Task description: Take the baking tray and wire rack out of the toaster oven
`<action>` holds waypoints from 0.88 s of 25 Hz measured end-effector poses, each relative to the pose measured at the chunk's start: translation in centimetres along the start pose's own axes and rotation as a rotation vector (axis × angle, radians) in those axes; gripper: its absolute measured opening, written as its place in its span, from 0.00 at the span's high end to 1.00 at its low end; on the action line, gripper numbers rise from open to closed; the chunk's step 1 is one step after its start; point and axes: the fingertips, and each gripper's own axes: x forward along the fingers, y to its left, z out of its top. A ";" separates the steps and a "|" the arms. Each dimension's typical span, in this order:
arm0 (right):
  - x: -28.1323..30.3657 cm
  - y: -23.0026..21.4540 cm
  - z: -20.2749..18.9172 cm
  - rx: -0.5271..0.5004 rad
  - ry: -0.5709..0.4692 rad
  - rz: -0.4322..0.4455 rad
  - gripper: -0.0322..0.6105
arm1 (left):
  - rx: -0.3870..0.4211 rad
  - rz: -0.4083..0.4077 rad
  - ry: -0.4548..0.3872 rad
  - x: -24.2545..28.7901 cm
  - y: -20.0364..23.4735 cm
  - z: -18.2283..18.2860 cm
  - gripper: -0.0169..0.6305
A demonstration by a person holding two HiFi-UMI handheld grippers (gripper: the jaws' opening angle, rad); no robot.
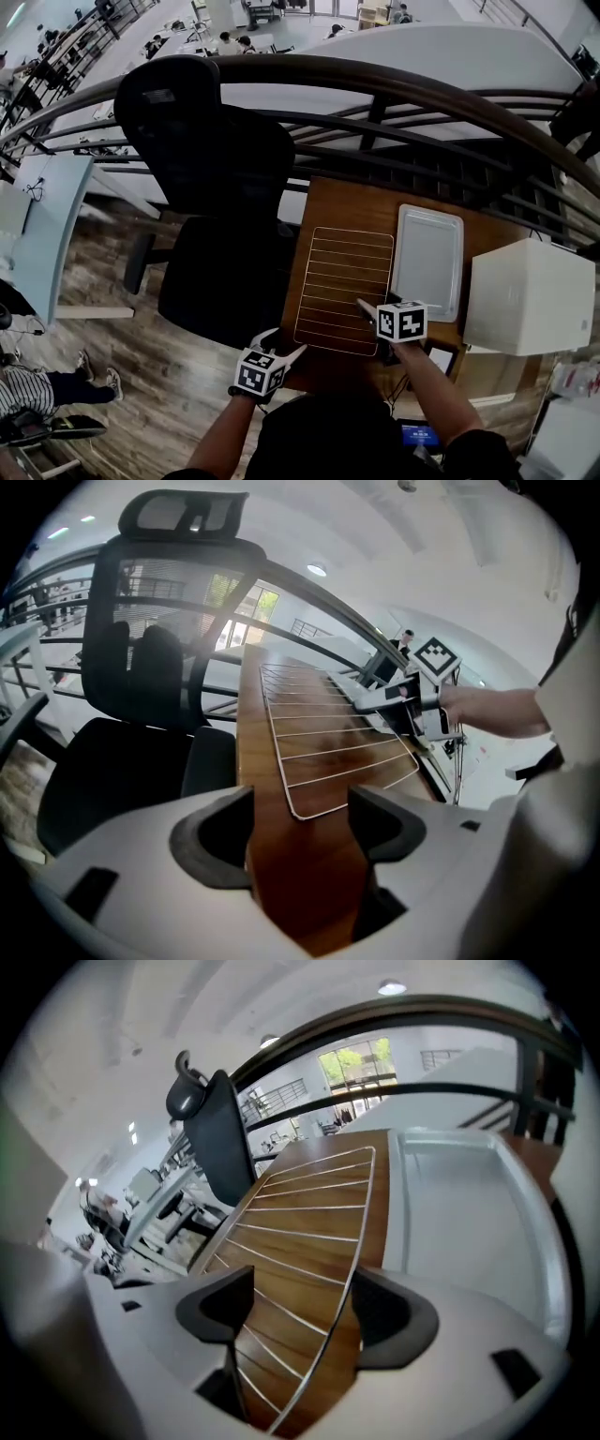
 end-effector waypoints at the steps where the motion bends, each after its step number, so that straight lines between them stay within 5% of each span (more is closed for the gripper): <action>1: 0.0 0.0 -0.1 -0.073 0.015 -0.033 0.45 | 0.002 0.001 -0.001 -0.2 0.0 0.0 0.48; 4: -0.2 -0.2 -0.7 -0.235 0.033 -0.137 0.41 | 0.005 0.004 -0.007 -0.7 0.3 -0.7 0.48; 11: -1.5 1.1 -0.4 -0.174 -0.044 -0.115 0.44 | 0.021 0.032 -0.049 -2.6 1.0 -0.7 0.48; 15: -3.4 1.6 0.9 -0.188 -0.155 -0.114 0.60 | 0.038 0.051 -0.132 -3.6 1.2 1.8 0.55; 22: -11.9 3.2 3.5 -0.211 -0.445 -0.145 0.88 | 0.086 0.085 -0.395 -9.0 1.0 8.5 0.84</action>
